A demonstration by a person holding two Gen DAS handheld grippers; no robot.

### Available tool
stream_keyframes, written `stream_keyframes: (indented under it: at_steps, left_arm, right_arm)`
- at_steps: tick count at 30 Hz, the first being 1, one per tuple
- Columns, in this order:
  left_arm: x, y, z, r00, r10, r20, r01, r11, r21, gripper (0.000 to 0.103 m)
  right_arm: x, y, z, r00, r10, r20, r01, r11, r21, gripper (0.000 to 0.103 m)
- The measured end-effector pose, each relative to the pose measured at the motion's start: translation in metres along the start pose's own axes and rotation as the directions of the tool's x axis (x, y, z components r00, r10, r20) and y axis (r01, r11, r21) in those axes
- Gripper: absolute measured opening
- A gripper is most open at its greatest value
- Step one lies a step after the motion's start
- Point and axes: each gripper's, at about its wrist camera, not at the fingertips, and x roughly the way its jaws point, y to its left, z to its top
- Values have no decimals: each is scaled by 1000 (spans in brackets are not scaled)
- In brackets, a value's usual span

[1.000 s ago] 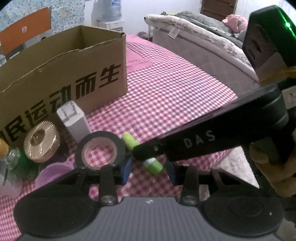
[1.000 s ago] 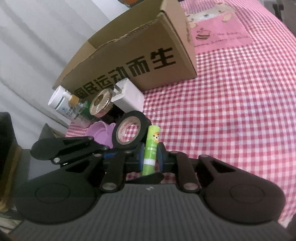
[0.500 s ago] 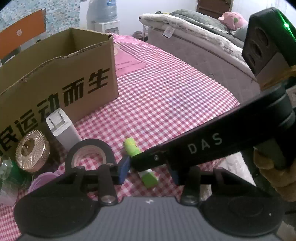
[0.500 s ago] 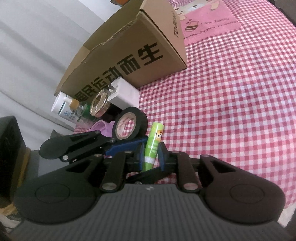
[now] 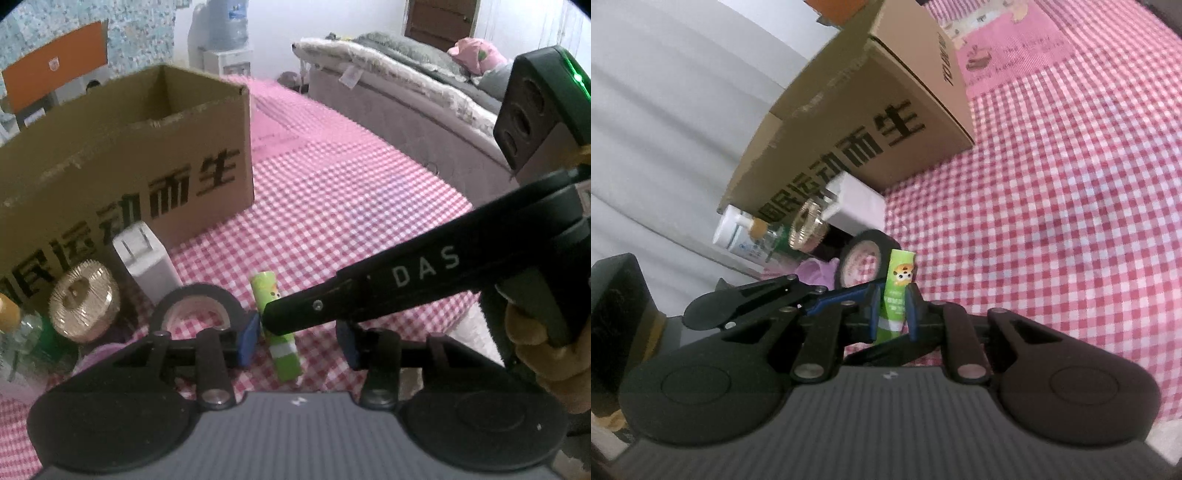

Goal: Organize rigid objects
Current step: 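Carry the green glue stick into the box and open the right gripper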

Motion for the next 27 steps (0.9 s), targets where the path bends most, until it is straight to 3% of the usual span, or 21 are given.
stream_keyframes:
  at_steps: [6,13,17,18,23,27]
  left_arm:
    - [-30,5,10,997,16,78,-16,1000,-5,47]
    - [-81,29,29,976,92,196,-85,995,-42,47]
    - [-106,59,45,963,141,232,-120,988,-101,46]
    - [-112,68,50,959,149,239,-124,986,-116,39]
    - [-126,121,76,960,146,238,-90,969,-231,38]
    - [-110,172,89,971,128,201,-59,946,-318,38]
  right_arm:
    - [-19,30,8,998,26,58,-23,999,-48,14]
    - [-35,83,33,987,98,129,-74,982,-175,14]
    - [-28,121,57,977,168,132,-130,957,-260,13]
    - [-25,132,63,974,186,128,-143,948,-286,13]
    - [-1,178,101,969,226,100,-172,907,-384,9]
    - [31,193,142,973,221,65,-179,905,-386,9]
